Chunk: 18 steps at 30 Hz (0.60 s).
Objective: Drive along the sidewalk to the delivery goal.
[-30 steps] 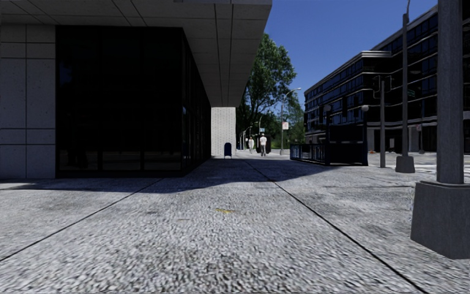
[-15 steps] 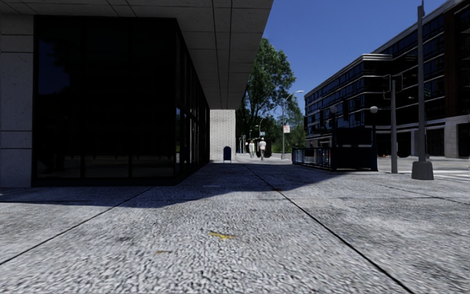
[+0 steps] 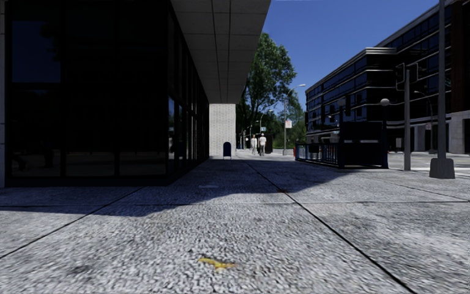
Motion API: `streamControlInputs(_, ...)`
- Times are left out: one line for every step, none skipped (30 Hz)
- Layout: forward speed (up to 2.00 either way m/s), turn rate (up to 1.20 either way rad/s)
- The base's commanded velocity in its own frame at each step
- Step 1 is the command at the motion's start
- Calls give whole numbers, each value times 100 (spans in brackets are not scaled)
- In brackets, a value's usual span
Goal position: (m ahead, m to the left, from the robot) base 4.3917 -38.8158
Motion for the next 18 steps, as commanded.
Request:
streamControlInputs(124,0)
streamControlInputs(124,0)
streamControlInputs(124,0)
streamControlInputs(124,0)
streamControlInputs(124,0)
streamControlInputs(124,-1)
streamControlInputs(125,-23)
streamControlInputs(125,-37)
streamControlInputs(125,-37)
streamControlInputs(131,-41)
streamControlInputs(137,-42)
streamControlInputs(142,-42)
streamControlInputs(142,-42)
streamControlInputs(144,-43)
streamControlInputs(157,-44)
streamControlInputs(177,-53)
streamControlInputs(200,-59)
streamControlInputs(200,-59)
